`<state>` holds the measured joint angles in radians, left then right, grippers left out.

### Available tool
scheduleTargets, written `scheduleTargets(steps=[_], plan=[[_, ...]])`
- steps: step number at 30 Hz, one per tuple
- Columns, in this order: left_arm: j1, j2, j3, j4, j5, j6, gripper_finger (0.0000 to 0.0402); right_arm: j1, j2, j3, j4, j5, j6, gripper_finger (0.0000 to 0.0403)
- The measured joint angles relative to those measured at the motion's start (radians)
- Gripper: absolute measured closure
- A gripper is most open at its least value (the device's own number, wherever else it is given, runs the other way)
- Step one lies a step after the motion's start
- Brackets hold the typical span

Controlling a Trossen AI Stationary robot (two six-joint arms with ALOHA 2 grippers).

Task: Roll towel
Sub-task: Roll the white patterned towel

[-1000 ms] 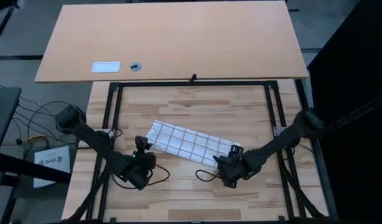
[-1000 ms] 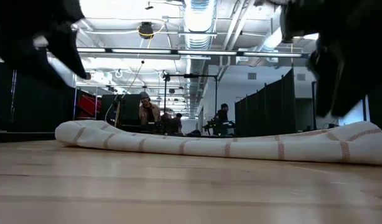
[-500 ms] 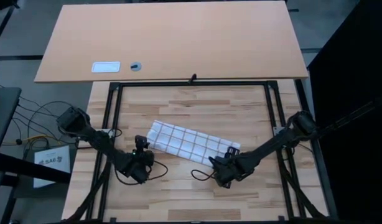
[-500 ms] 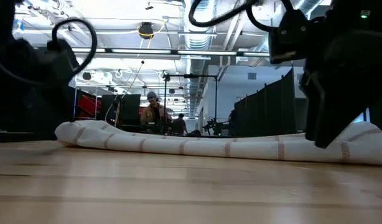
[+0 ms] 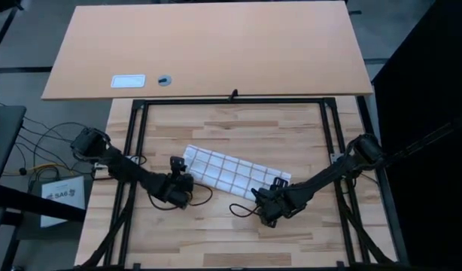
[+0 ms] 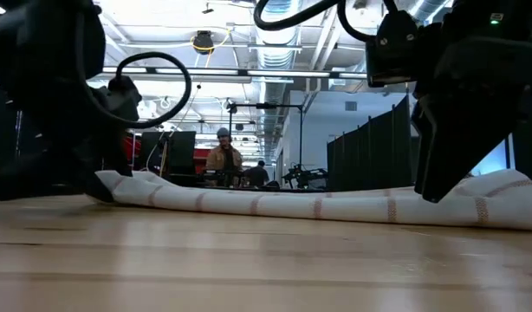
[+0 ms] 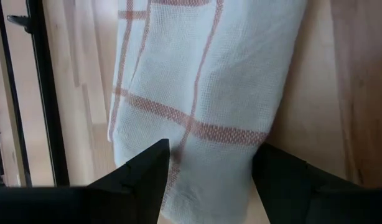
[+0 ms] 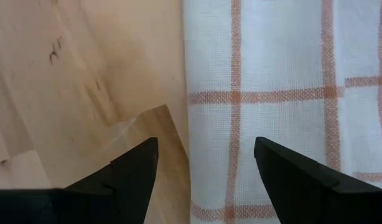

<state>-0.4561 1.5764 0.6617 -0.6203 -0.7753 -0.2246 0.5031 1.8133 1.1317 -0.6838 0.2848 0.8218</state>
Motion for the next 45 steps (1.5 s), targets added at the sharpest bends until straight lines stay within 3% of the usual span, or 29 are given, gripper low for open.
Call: scheduleTargets(steps=[9, 19, 28, 31, 34, 36, 37, 41, 45], plan=[[0.009, 0.0, 0.0, 0.007, 0.018, -0.006, 0.0201, -0.003, 0.0, 0.007, -0.21, 0.01, -0.07, 0.0149], [0.011, 0.0, 0.0, 0.016, 0.019, -0.044, 0.0201, 0.011, 0.075, 0.011, -0.217, -0.02, -0.123, 0.0149], [0.035, 0.023, -0.031, 0.092, 0.01, -0.001, 0.0211, 0.0, 0.124, 0.015, -0.224, -0.033, -0.067, 0.0158], [0.065, 0.024, -0.043, 0.113, 0.017, -0.003, 0.0262, -0.01, 0.124, 0.014, -0.213, -0.081, -0.058, 0.0201], [0.096, 0.026, -0.061, 0.13, 0.039, -0.008, 0.036, -0.015, 0.124, 0.013, -0.19, -0.118, -0.03, 0.0292], [0.117, 0.025, -0.063, 0.129, 0.048, -0.021, 0.0387, -0.015, 0.125, 0.013, -0.181, -0.13, -0.021, 0.0365], [0.125, 0.025, -0.063, 0.127, 0.054, -0.022, 0.0391, -0.015, 0.125, 0.013, -0.183, -0.13, -0.019, 0.0381], [0.124, 0.022, -0.046, 0.085, 0.102, -0.067, 0.0398, 0.0, 0.117, 0.01, -0.171, -0.148, -0.03, 0.0395], [0.065, 0.001, 0.02, -0.062, 0.219, -0.184, 0.0399, 0.04, 0.09, 0.003, -0.146, -0.14, -0.052, 0.0399]])
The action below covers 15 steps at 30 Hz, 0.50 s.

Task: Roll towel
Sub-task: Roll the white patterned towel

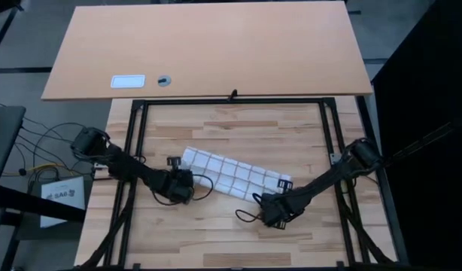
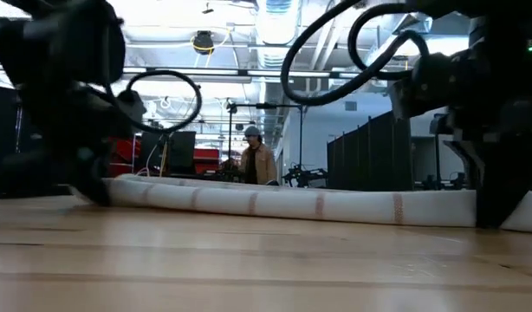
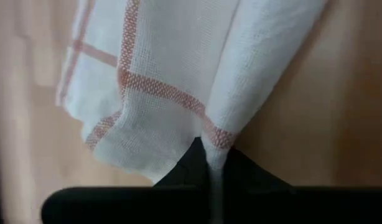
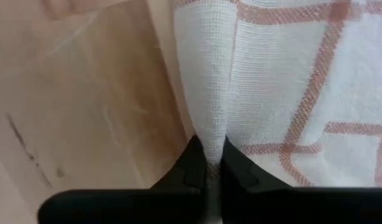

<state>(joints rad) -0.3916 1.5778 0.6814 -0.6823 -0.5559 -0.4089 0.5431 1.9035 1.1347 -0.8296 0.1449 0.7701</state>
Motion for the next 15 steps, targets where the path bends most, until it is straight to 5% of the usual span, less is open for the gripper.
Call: scheduleTargets(steps=[4, 15], plan=[[-0.062, -0.024, 0.091, -0.097, 0.184, -0.132, 0.04, 0.037, -0.034, -0.002, 0.04, -0.047, 0.005, 0.04], [-0.191, -0.042, 0.239, -0.151, 0.453, -0.303, 0.0401, 0.115, -0.068, -0.001, 0.165, -0.188, 0.108, 0.0402]])
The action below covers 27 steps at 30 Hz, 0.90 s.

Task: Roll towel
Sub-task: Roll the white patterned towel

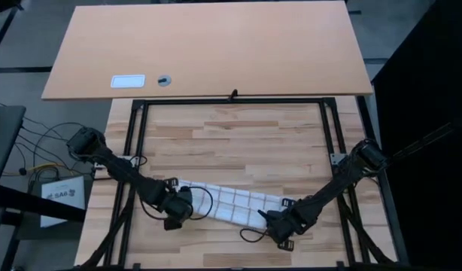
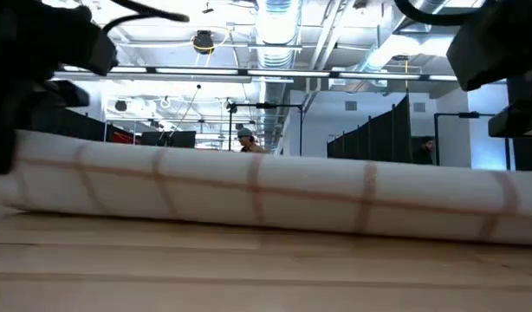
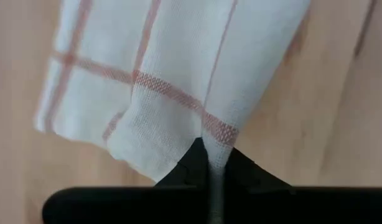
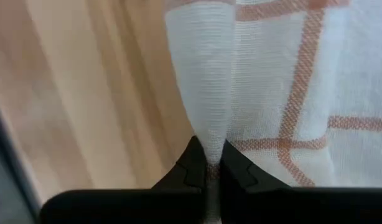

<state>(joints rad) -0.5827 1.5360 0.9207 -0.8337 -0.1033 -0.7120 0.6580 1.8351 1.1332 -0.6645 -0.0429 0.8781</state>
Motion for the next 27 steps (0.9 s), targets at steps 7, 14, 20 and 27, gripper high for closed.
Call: scheduleTargets(steps=[7, 14, 20, 27], plan=[[0.036, -0.028, -0.001, -0.002, 0.222, 0.064, 0.0401, -0.015, -0.065, -0.003, 0.031, -0.061, 0.03, 0.0402], [0.149, -0.139, -0.002, -0.015, 0.29, 0.191, 0.0401, -0.1, -0.254, -0.167, 0.154, -0.147, 0.091, 0.0403], [0.315, -0.241, -0.061, -0.012, 0.35, 0.331, 0.0401, -0.234, -0.418, -0.341, 0.265, -0.308, 0.093, 0.0403], [0.519, -0.239, -0.191, 0.107, 0.502, 0.499, 0.0401, -0.449, -0.488, -0.537, 0.455, -0.566, 0.046, 0.0403]])
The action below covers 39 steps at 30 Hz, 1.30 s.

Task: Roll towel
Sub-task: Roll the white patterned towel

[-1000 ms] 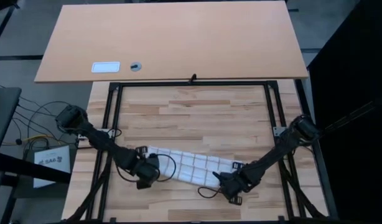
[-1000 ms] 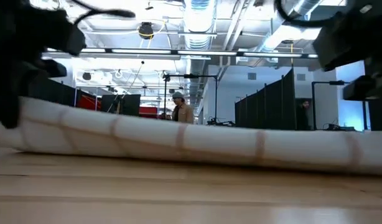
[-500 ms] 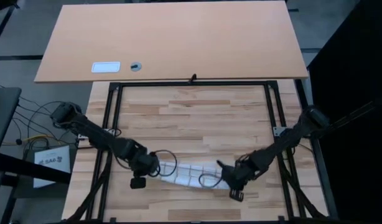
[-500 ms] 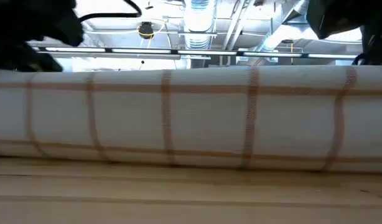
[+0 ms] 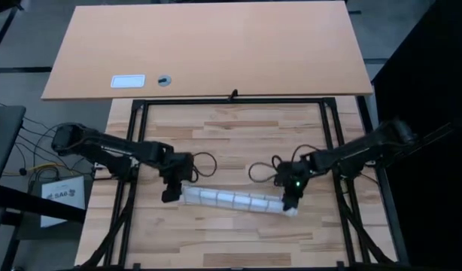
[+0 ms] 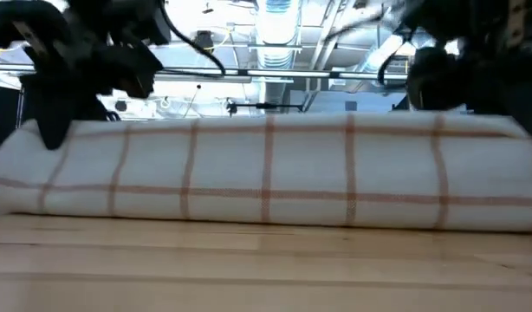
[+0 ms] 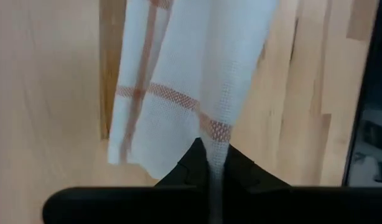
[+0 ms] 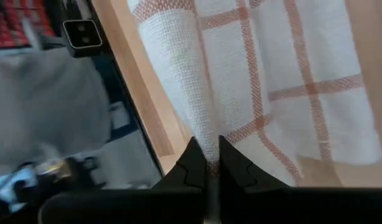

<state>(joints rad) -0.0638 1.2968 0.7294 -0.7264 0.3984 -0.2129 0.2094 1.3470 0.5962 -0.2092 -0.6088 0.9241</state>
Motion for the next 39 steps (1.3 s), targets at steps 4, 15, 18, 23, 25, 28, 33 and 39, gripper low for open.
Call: scheduleTargets(steps=[4, 15, 18, 23, 25, 28, 33, 39], plan=[[0.117, 0.001, -0.06, 0.067, 0.054, 0.07, 0.0401, -0.133, 0.0, -0.087, 0.106, -0.146, -0.023, 0.0403], [0.344, 0.019, -0.153, 0.173, 0.102, 0.182, 0.0401, -0.398, 0.0, -0.205, 0.161, -0.22, -0.152, 0.0403], [0.361, 0.029, -0.158, 0.182, 0.103, 0.196, 0.0401, -0.427, 0.0, -0.211, 0.152, -0.219, -0.168, 0.0402], [0.362, 0.067, -0.158, 0.209, 0.102, 0.197, 0.0401, -0.44, 0.0, -0.211, 0.138, -0.201, -0.185, 0.0401], [0.361, 0.089, -0.158, 0.222, 0.102, 0.193, 0.0401, -0.443, 0.0, -0.211, 0.121, -0.16, -0.192, 0.04], [0.358, 0.113, -0.157, 0.242, 0.102, 0.18, 0.0401, -0.443, 0.0, -0.211, 0.092, -0.126, -0.195, 0.04], [0.358, 0.11, -0.156, 0.277, 0.048, 0.15, 0.0378, -0.435, 0.0, -0.211, 0.067, -0.126, -0.195, 0.0399], [0.362, 0.108, -0.147, 0.269, -0.029, 0.186, 0.0321, -0.432, 0.001, -0.211, 0.058, -0.126, -0.195, 0.0399]])
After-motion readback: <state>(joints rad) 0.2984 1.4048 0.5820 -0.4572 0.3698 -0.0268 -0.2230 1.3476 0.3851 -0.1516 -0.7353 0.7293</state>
